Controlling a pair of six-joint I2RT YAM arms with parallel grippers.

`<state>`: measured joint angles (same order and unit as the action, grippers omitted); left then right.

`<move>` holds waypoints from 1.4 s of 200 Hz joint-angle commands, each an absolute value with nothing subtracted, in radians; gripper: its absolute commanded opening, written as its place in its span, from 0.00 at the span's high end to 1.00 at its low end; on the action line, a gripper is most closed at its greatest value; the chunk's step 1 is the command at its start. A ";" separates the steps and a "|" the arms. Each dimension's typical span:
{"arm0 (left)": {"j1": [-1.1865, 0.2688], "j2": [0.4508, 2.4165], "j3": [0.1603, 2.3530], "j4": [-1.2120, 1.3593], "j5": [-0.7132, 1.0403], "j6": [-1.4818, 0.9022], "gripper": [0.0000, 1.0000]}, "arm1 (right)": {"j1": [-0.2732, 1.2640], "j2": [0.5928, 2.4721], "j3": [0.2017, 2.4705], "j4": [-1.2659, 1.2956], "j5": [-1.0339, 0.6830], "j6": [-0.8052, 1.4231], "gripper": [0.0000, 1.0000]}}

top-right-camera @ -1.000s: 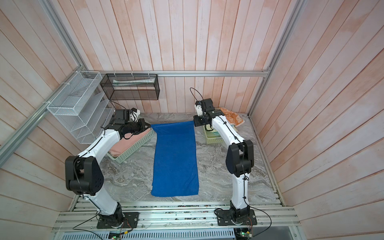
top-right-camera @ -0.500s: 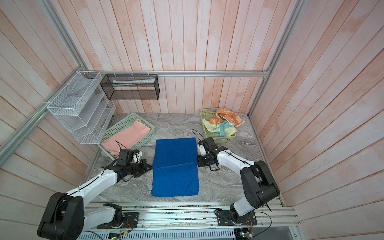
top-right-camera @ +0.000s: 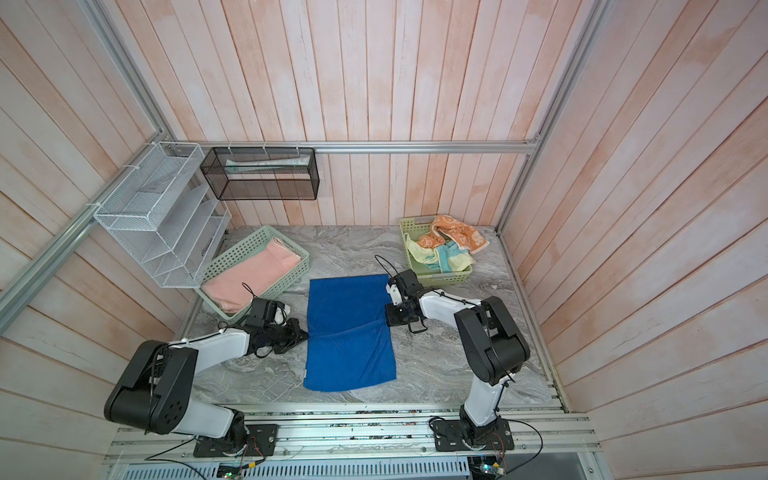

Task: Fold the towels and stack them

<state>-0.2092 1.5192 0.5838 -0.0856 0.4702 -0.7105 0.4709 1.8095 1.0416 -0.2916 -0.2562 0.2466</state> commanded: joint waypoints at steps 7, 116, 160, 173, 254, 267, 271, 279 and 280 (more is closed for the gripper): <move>-0.173 1.649 0.729 -0.049 0.456 -0.648 1.00 | 0.422 1.901 1.180 -0.341 -0.203 0.170 1.00; -0.145 1.481 1.017 -0.341 0.471 -0.561 1.00 | 0.384 1.710 1.390 -0.629 -0.172 0.125 1.00; -0.206 1.371 0.794 -0.300 0.491 -0.638 1.00 | 0.421 1.580 1.094 -0.557 -0.247 0.205 1.00; -0.210 1.349 0.706 -0.253 0.503 -0.675 1.00 | 0.426 1.574 1.018 -0.523 -0.271 0.227 1.00; -0.223 1.267 0.613 -0.285 0.492 -0.690 1.00 | 0.446 1.530 0.987 -0.533 -0.256 0.238 1.00; -0.223 1.251 0.632 -0.309 0.497 -0.689 1.00 | 0.449 1.514 0.999 -0.554 -0.252 0.236 1.00; -0.223 1.242 0.638 -0.320 0.496 -0.689 1.00 | 0.449 1.507 1.003 -0.562 -0.250 0.236 1.00; -0.223 1.220 0.655 -0.345 0.491 -0.686 1.00 | 0.451 1.492 1.011 -0.583 -0.246 0.236 1.00; -0.224 1.217 0.658 -0.346 0.490 -0.686 1.00 | 0.451 1.490 1.012 -0.586 -0.246 0.237 1.00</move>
